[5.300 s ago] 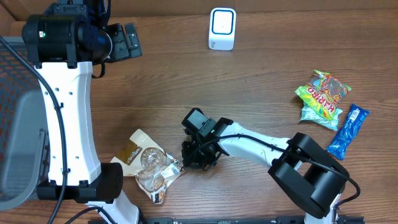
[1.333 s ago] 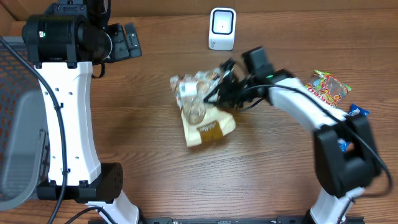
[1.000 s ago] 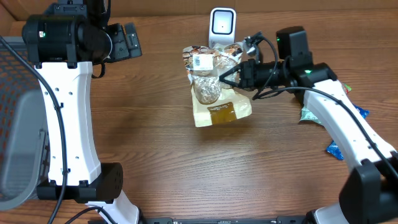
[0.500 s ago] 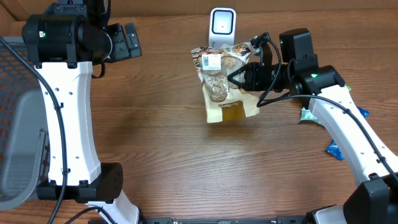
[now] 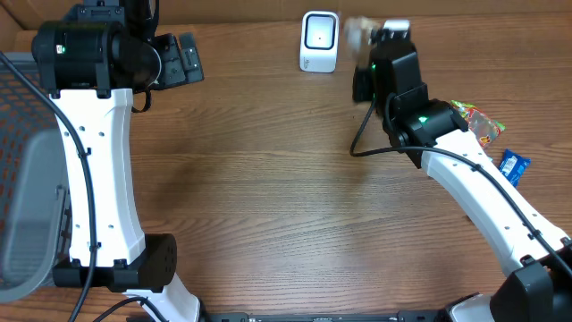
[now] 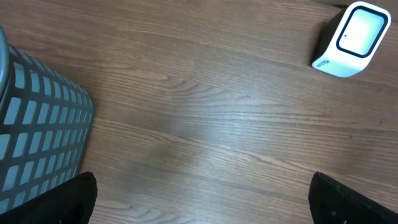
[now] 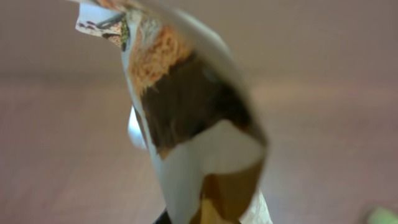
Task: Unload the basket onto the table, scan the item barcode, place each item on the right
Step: 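Hold the bread bag label in front of the white scanner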
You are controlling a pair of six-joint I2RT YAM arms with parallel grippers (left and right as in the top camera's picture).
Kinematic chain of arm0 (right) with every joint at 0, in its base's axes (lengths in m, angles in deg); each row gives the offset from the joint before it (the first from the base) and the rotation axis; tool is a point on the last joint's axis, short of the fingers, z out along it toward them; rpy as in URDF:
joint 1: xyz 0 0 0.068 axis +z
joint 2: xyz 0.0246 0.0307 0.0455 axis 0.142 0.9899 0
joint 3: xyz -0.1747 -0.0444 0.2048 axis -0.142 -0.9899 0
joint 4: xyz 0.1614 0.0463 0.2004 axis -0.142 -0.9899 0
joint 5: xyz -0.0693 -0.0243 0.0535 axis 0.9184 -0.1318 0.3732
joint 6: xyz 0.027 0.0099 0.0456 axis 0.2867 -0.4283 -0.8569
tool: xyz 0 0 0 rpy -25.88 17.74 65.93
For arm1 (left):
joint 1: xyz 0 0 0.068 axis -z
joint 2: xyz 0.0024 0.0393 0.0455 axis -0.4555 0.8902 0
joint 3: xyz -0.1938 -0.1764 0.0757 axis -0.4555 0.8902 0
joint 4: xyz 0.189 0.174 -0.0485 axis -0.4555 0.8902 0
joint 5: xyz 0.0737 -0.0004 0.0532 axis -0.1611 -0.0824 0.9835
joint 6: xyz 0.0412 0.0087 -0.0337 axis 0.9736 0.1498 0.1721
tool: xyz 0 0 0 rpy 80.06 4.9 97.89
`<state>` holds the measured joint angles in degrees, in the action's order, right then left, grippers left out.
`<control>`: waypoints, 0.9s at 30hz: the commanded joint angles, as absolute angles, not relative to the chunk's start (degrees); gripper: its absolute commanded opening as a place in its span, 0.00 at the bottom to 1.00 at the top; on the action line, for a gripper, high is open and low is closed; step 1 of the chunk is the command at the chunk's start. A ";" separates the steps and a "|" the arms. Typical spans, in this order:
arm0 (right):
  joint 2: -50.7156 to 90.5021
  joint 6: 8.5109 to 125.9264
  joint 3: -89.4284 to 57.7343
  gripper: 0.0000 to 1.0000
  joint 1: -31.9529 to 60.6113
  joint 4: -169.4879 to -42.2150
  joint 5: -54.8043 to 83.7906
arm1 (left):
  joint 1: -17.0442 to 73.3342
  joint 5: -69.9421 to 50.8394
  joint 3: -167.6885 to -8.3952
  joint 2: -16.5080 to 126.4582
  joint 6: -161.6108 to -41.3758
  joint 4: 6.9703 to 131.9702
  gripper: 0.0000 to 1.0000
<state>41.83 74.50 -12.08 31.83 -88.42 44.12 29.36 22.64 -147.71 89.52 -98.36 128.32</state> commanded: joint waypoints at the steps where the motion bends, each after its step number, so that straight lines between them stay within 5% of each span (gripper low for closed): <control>1: 43.73 87.76 -10.79 0.04 31.72 -80.38 54.96 | 30.12 22.95 -148.13 89.83 -99.12 128.23 1.00; 15: 64.30 117.75 -10.72 0.04 31.74 -42.50 57.61 | 30.12 22.95 -148.13 89.83 -99.12 128.23 1.00; 27: 71.92 119.33 -8.43 0.04 32.48 -38.19 53.63 | 30.12 22.95 -148.13 89.83 -99.12 128.23 1.00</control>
<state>71.05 118.65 -11.46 31.91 -39.64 54.83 29.36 22.64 -147.71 89.52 -98.36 128.34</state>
